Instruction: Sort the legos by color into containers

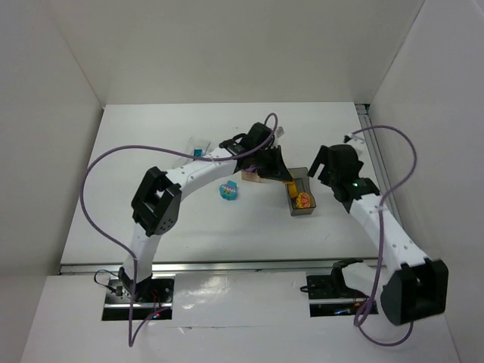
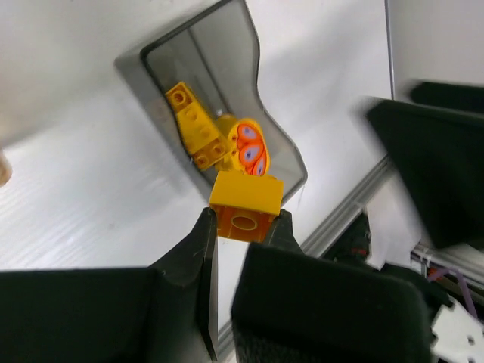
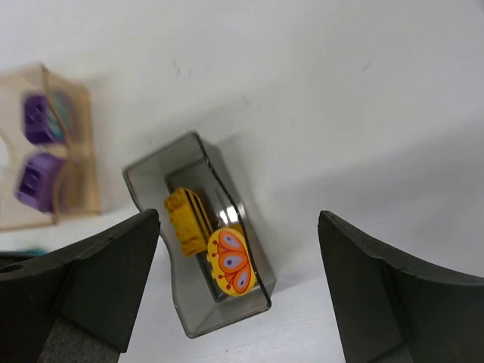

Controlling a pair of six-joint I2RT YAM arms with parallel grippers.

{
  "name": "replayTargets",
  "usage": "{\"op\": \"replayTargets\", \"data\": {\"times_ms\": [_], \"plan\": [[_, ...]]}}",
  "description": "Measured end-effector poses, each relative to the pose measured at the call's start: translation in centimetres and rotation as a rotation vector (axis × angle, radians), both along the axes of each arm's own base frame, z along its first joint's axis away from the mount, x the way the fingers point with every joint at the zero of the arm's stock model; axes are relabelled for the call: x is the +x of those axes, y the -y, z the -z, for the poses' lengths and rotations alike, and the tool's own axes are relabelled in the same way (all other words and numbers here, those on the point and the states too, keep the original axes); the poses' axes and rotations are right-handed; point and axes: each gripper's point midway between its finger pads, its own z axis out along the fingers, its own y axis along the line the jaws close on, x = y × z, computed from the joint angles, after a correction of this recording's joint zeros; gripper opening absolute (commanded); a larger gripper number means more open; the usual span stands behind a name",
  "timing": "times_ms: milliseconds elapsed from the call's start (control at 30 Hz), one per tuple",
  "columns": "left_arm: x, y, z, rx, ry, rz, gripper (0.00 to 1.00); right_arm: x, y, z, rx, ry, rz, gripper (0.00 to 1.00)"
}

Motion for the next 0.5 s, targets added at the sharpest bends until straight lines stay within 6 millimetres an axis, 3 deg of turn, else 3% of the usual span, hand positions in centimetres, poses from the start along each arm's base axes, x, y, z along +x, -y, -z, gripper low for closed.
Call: {"op": "replayTargets", "data": {"times_ms": [67, 133, 200, 267, 333, 367, 500], "plan": [[0.4, 1.3, 0.5, 0.019, 0.007, 0.000, 0.00, -0.7, 1.7, -3.4, 0.015, 0.107, 0.063, 0.92], [1.0, 2.5, 1.1, 0.033, 0.012, -0.002, 0.24, -1.6, 2.9, -6.4, 0.029, 0.210, 0.108, 0.92], [1.5, 3.5, 1.9, 0.052, 0.014, 0.001, 0.53, -2.3, 3.5, -8.2, 0.035, 0.264, 0.131, 0.92], [2.3, 4.5, 2.4, 0.061, 0.014, -0.005, 0.80, -2.5, 3.7, -9.1, 0.034, 0.281, 0.141, 0.92], [2.9, 5.1, 2.8, 0.069, 0.020, -0.004, 0.97, -2.3, 3.7, -9.4, 0.034, 0.280, 0.142, 0.92], [3.1, 5.2, 3.0, 0.074, 0.021, -0.004, 1.00, -2.2, 3.8, -9.1, 0.033, 0.267, 0.142, 0.92], [2.9, 5.0, 2.6, 0.089, 0.018, -0.006, 0.97, -2.3, 3.4, -8.0, 0.039, 0.222, 0.121, 0.92]]}}
